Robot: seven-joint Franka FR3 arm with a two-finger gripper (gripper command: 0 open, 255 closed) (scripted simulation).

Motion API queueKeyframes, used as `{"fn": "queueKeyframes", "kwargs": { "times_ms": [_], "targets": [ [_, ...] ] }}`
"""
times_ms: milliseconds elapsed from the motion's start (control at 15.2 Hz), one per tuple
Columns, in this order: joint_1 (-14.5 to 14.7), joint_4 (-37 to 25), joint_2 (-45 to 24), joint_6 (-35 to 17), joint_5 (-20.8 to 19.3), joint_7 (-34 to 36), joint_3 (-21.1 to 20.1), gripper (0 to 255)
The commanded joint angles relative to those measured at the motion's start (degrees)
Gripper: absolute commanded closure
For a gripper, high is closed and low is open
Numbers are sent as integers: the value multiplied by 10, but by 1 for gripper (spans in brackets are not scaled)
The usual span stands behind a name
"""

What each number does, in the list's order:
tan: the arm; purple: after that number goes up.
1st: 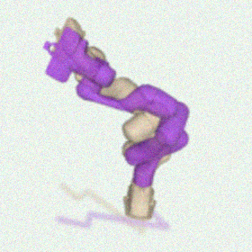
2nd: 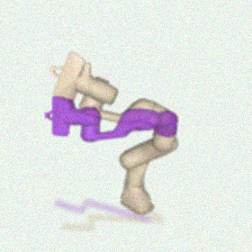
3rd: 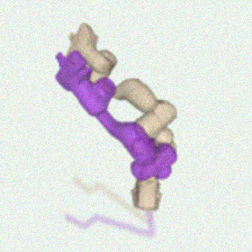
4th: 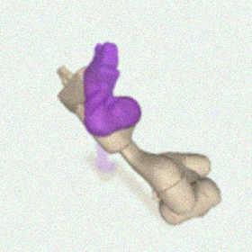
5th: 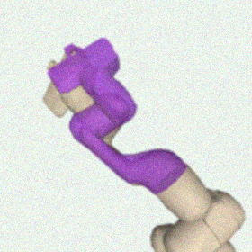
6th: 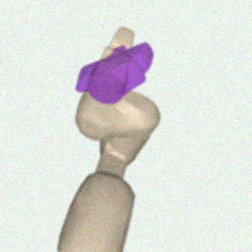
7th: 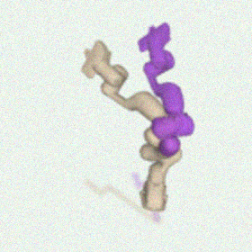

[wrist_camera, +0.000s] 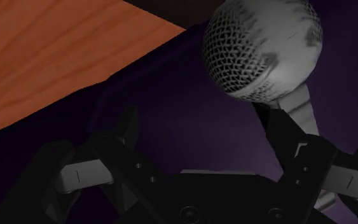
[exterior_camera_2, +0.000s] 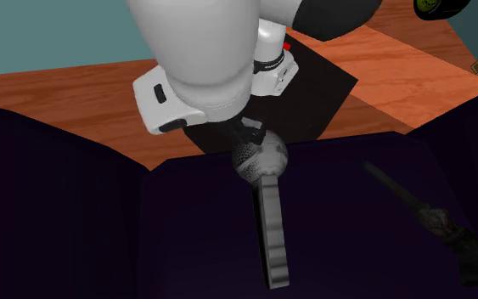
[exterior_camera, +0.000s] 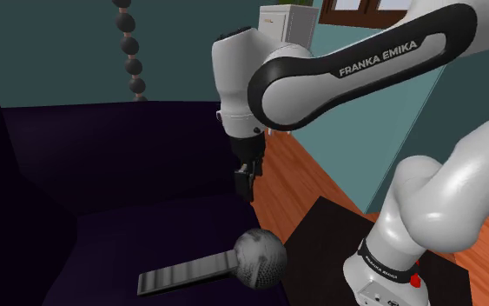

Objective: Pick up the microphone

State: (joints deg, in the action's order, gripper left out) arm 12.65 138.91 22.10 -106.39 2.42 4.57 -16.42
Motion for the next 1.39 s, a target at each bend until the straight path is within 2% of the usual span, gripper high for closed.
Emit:
{"fn": "queueKeyframes", "kwargs": {
  "times_ms": [0,396,792,1320],
  "targets": [
    [11,-8,-34,-29,-15,4,-23,0],
    [40,-37,-138,-100,-83,32,-88,0],
    [75,-78,-255,-147,-194,84,-138,0],
    [82,-69,-311,-195,-242,125,-131,0]
  ]
}}
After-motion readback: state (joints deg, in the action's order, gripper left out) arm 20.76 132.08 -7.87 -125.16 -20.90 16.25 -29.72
